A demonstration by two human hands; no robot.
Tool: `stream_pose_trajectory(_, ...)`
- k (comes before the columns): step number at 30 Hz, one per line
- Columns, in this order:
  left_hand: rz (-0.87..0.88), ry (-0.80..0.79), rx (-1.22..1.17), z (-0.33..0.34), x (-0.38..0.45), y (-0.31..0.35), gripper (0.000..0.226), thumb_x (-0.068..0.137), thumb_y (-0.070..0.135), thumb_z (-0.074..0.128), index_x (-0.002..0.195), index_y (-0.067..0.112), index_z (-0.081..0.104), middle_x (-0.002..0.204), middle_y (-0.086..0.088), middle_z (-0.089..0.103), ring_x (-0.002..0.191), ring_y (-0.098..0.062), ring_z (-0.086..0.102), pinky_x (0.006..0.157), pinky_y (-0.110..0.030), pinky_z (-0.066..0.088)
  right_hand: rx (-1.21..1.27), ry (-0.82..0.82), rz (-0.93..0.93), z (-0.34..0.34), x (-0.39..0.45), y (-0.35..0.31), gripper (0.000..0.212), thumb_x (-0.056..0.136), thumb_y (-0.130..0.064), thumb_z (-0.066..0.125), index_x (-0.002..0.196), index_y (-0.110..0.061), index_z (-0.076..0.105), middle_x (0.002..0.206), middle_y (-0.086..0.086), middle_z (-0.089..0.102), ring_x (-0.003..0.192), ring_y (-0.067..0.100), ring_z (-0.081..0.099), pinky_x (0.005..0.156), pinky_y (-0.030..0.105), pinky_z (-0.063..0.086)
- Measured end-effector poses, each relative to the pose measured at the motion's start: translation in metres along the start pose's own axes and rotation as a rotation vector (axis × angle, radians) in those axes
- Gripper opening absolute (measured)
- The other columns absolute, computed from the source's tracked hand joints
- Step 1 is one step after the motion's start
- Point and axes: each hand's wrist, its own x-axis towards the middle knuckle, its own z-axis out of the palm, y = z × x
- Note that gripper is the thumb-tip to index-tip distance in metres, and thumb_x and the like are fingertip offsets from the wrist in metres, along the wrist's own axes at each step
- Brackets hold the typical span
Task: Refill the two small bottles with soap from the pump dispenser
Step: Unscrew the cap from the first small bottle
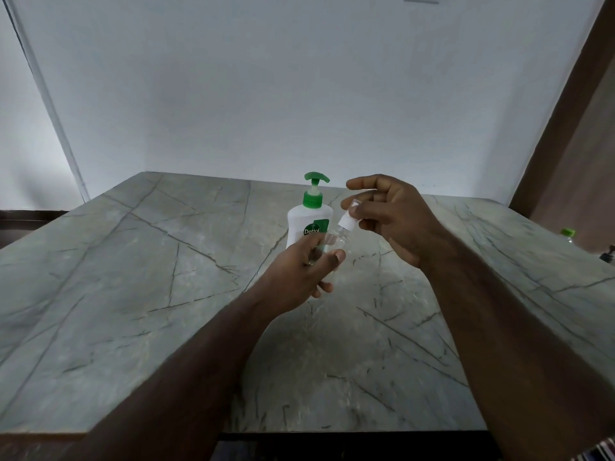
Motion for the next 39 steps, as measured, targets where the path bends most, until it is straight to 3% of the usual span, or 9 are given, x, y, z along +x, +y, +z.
stream_pose_trajectory(3, 0.001, 0.001, 0.003, 0.0, 0.0, 0.0, 0.042, 0.099, 0.044, 0.051, 0.131, 0.017, 0.049, 0.107, 0.001, 0.066, 0.076, -0.012, 0.072, 0.057, -0.017, 0.053, -0.016, -0.006, 0.017, 0.001, 0.003, 0.002, 0.029, 0.086, -0.003, 0.065, 0.112, -0.017, 0.064, 0.103, 0.007, 0.073, 0.092, 0.019, 0.068, 0.08, 0.036, 0.056)
stream_pose_trajectory(5, 0.007, 0.002, 0.003, 0.0, 0.0, 0.0, 0.04, 0.099, 0.044, 0.051, 0.131, 0.019, 0.049, 0.106, 0.001, 0.066, 0.076, -0.011, 0.072, 0.057, -0.017, 0.053, -0.169, -0.029, 0.036, 0.003, 0.002, 0.005, 0.029, 0.085, -0.024, 0.072, 0.112, -0.021, 0.064, 0.096, 0.01, 0.07, 0.082, 0.017, 0.067, 0.075, 0.033, 0.057)
stream_pose_trajectory(7, 0.003, 0.002, 0.003, 0.0, 0.0, -0.001, 0.04, 0.099, 0.044, 0.052, 0.13, 0.019, 0.049, 0.106, 0.001, 0.066, 0.076, -0.011, 0.072, 0.057, -0.017, 0.053, -0.278, -0.024, 0.012, 0.003, 0.002, 0.006, 0.033, 0.082, -0.031, 0.075, 0.112, -0.021, 0.065, 0.089, 0.015, 0.068, 0.069, 0.014, 0.063, 0.066, 0.028, 0.056)
stream_pose_trajectory(13, -0.017, -0.004, 0.01, 0.0, 0.001, -0.003, 0.046, 0.098, 0.047, 0.052, 0.134, 0.017, 0.048, 0.112, -0.002, 0.065, 0.077, -0.013, 0.073, 0.056, -0.017, 0.052, -0.061, 0.053, -0.029, -0.003, 0.005, 0.002, 0.027, 0.083, -0.001, 0.062, 0.106, -0.015, 0.069, 0.095, 0.012, 0.072, 0.079, 0.017, 0.064, 0.067, 0.03, 0.051)
stream_pose_trajectory(27, 0.018, 0.041, -0.033, -0.001, -0.003, -0.001, 0.039, 0.1, 0.043, 0.052, 0.13, 0.019, 0.052, 0.107, -0.002, 0.066, 0.076, -0.013, 0.073, 0.059, -0.025, 0.056, 0.268, 0.174, 0.091, -0.03, -0.007, 0.019, 0.015, 0.086, 0.005, 0.057, 0.086, -0.003, 0.069, 0.086, 0.01, 0.067, 0.068, 0.016, 0.065, 0.061, 0.024, 0.052)
stream_pose_trajectory(31, 0.021, 0.055, -0.034, 0.0, -0.003, 0.0, 0.037, 0.099, 0.043, 0.053, 0.128, 0.021, 0.052, 0.106, -0.001, 0.067, 0.075, -0.012, 0.073, 0.059, -0.026, 0.057, 0.33, 0.169, 0.127, -0.035, -0.012, 0.023, 0.012, 0.087, 0.003, 0.059, 0.083, -0.002, 0.07, 0.085, 0.011, 0.069, 0.075, 0.019, 0.068, 0.061, 0.02, 0.054)
stream_pose_trajectory(33, 0.02, 0.061, -0.022, 0.0, -0.003, 0.0, 0.037, 0.099, 0.044, 0.052, 0.128, 0.021, 0.052, 0.106, 0.0, 0.067, 0.075, -0.011, 0.073, 0.059, -0.026, 0.057, 0.329, 0.107, 0.134, -0.038, -0.014, 0.027, 0.004, 0.083, 0.0, 0.067, 0.083, -0.003, 0.07, 0.081, 0.009, 0.072, 0.077, 0.02, 0.069, 0.063, 0.02, 0.055)
stream_pose_trajectory(36, 0.02, 0.063, 0.001, 0.0, -0.003, 0.0, 0.039, 0.098, 0.046, 0.052, 0.129, 0.021, 0.052, 0.106, 0.001, 0.067, 0.076, -0.01, 0.072, 0.059, -0.026, 0.058, 0.235, 0.008, 0.139, -0.043, -0.017, 0.031, 0.021, 0.067, -0.006, 0.078, 0.086, -0.006, 0.068, 0.079, 0.012, 0.072, 0.077, 0.024, 0.069, 0.066, 0.026, 0.056)
stream_pose_trajectory(39, 0.008, 0.069, -0.003, 0.001, -0.003, 0.001, 0.039, 0.098, 0.045, 0.052, 0.129, 0.021, 0.052, 0.105, 0.001, 0.067, 0.076, -0.011, 0.072, 0.06, -0.027, 0.058, 0.072, -0.032, 0.144, -0.045, -0.018, 0.031, 0.027, 0.073, -0.004, 0.079, 0.098, -0.009, 0.07, 0.086, 0.012, 0.073, 0.078, 0.021, 0.068, 0.069, 0.029, 0.055)
